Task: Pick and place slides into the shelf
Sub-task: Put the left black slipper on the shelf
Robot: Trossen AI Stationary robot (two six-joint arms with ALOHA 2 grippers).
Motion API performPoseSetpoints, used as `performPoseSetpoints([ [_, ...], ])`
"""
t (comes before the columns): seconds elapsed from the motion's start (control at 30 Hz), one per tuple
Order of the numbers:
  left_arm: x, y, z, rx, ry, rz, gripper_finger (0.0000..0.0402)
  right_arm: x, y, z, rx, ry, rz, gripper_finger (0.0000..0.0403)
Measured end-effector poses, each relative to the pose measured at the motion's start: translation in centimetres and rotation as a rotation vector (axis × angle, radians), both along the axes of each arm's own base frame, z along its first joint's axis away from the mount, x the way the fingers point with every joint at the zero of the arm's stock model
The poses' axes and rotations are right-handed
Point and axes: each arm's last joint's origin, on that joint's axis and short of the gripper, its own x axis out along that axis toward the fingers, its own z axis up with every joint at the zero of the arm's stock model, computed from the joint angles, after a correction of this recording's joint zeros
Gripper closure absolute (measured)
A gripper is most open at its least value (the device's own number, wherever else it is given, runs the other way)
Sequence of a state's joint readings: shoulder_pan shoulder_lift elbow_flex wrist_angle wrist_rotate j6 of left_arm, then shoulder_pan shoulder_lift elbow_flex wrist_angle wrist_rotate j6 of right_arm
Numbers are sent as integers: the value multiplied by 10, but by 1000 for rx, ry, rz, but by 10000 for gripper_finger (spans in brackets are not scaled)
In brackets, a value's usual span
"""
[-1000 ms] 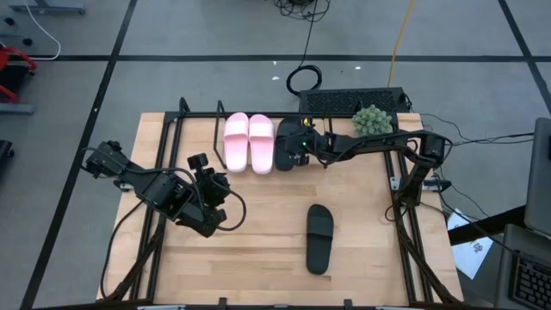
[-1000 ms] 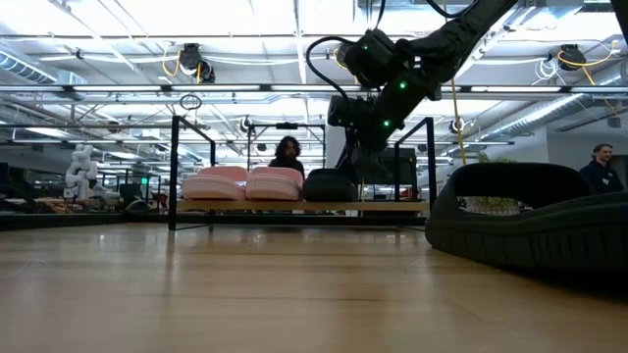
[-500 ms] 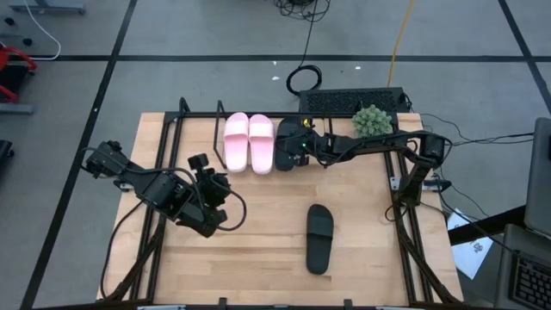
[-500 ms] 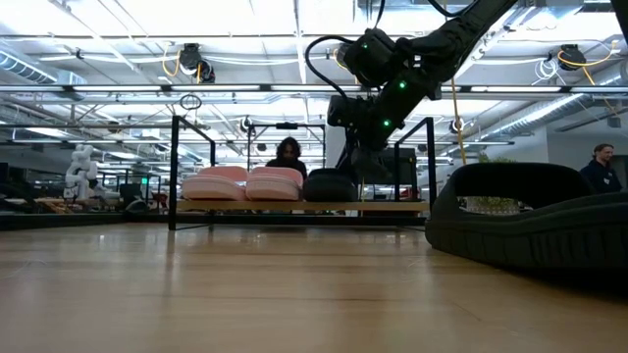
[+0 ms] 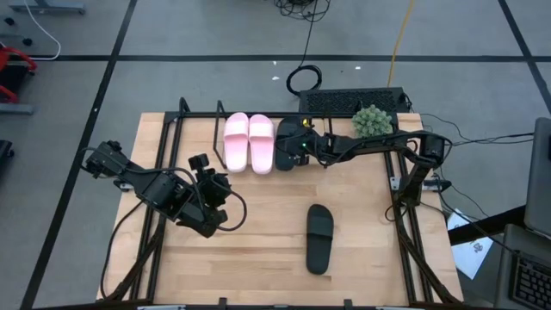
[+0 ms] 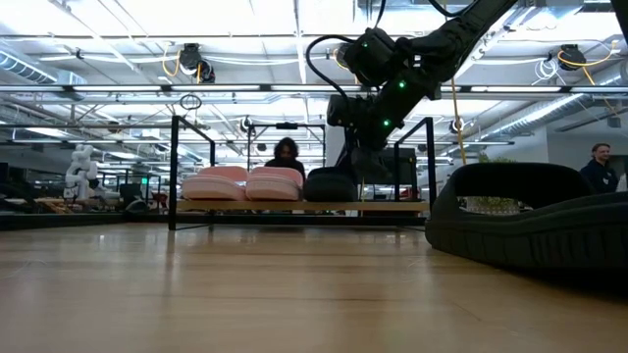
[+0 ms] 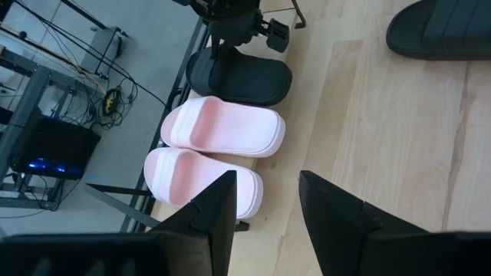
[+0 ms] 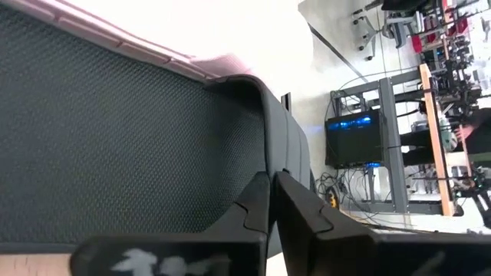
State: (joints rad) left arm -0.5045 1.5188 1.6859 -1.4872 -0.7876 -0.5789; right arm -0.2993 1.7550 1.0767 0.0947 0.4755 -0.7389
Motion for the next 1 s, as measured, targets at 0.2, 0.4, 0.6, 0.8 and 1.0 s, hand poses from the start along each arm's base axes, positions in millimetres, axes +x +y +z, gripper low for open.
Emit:
performPoseSetpoints([
  [0.2,0,0,0,0,0,1,256,0,0,0,-22,22,21,400],
  [0.4,0,0,0,-1,-1,1,256,1,0,1,-37,28,36,400],
  [0.6,0,0,0,0,-1,1,256,3,-1,4,-58,2,48,401],
  [0.8,0,0,0,0,-1,1,256,3,0,4,-63,3,53,401],
  [1.0,0,0,0,3,-3,2,256,4,2,4,-61,-4,60,401],
])
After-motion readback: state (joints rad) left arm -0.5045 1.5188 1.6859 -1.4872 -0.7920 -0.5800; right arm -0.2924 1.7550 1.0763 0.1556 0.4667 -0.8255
